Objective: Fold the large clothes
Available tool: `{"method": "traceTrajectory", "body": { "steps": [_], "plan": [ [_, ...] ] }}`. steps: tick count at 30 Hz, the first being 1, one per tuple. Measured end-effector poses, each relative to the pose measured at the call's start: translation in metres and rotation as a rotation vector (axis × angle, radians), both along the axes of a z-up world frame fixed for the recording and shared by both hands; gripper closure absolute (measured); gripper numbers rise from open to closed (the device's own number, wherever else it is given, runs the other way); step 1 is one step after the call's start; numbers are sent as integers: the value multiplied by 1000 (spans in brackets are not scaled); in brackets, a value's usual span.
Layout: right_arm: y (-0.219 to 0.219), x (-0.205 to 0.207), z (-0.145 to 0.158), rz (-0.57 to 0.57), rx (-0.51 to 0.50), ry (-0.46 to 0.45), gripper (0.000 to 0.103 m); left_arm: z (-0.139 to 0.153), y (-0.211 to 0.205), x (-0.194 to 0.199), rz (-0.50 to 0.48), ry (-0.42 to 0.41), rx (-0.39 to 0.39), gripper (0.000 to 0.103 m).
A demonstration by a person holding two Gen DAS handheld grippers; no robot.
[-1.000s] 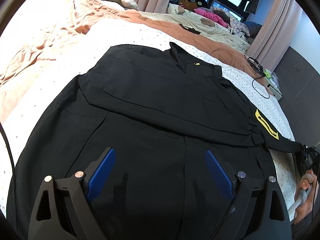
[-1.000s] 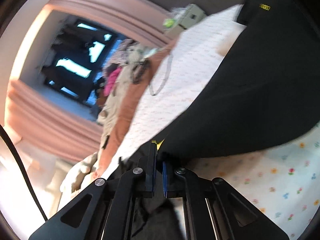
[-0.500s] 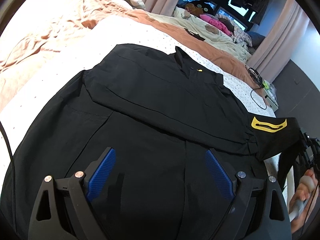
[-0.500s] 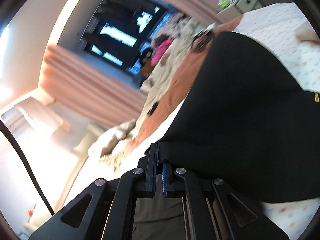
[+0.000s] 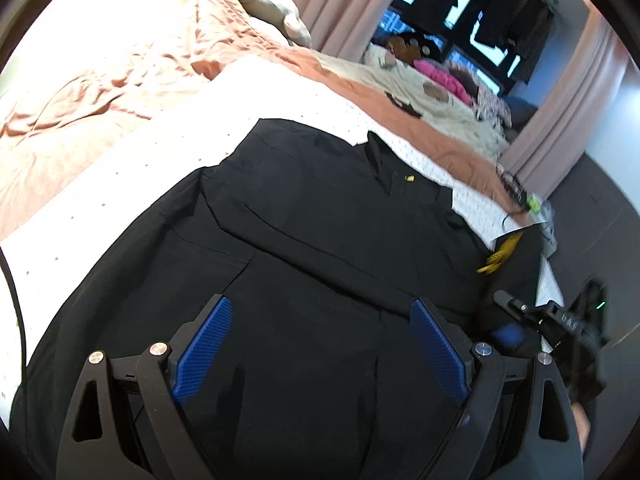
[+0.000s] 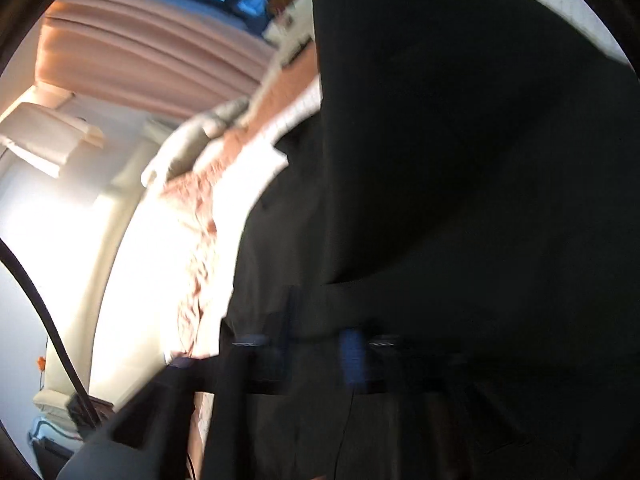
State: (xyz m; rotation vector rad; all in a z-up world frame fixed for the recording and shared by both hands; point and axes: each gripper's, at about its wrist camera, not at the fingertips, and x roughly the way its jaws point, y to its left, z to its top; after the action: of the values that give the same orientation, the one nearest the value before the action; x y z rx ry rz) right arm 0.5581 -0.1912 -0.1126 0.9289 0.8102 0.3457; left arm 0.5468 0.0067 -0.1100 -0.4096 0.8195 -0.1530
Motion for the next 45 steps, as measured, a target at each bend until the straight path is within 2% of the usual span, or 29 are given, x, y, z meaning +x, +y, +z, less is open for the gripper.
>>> {"method": "traceTrajectory", "body": {
  "steps": [1,2,6,7,9,14,17,21,22,24,27,31,34,35,38,39,43,44,45],
  "plan": [
    [-3,0,0,6,16,6,4,2,2,-1,3,-2,-17,10],
    [-11,-1,2,3,20,6,1,4,3,-2,4,-6,-29,10],
    [-41,-21,10,6,70,-14,1,10,-2,-7,-9,-18,-23,10],
    [-32,-46,5,-1,75,-14,1,12,-5,-8,-15,-19,-15,10],
    [-50,-75,5,-35,74,-24,1,14,-11,-9,-33,-23,4,10],
    [-91,-125,11,-166,38,-52,1,16,-27,-7,-58,-36,29,10],
    [-121,-155,-1,-252,13,-16,1,14,-36,-4,-84,-27,21,10],
    [-154,-181,-15,-352,48,25,1,13,-49,-4,-118,-28,43,10],
    [-157,-185,-16,-422,15,79,1,13,-51,-5,-125,-29,50,10],
    [-162,-195,-20,-457,10,106,1,14,-56,-5,-131,-34,55,10],
    [-139,-182,-21,-481,45,109,1,14,-59,-4,-130,-36,26,10],
    [-151,-204,-25,-535,67,122,2,10,-67,-4,-147,-25,26,10],
    [-153,-197,-35,-539,78,125,11,8,-71,-6,-155,-25,52,10],
    [-153,-193,-39,-521,104,125,16,7,-70,-7,-157,-24,59,10],
    [-148,-176,-57,-477,172,138,20,3,-68,-6,-154,-18,68,10],
    [-146,-171,-57,-479,159,145,23,1,-65,-5,-149,-13,62,10],
    [-140,-151,-51,-471,117,131,24,-11,-55,-2,-119,4,3,10],
    [-140,-146,-52,-474,108,135,29,-14,-53,2,-114,12,-11,10],
    [-140,-144,-52,-486,88,143,51,-16,-52,4,-109,17,-19,10]
  ]
}}
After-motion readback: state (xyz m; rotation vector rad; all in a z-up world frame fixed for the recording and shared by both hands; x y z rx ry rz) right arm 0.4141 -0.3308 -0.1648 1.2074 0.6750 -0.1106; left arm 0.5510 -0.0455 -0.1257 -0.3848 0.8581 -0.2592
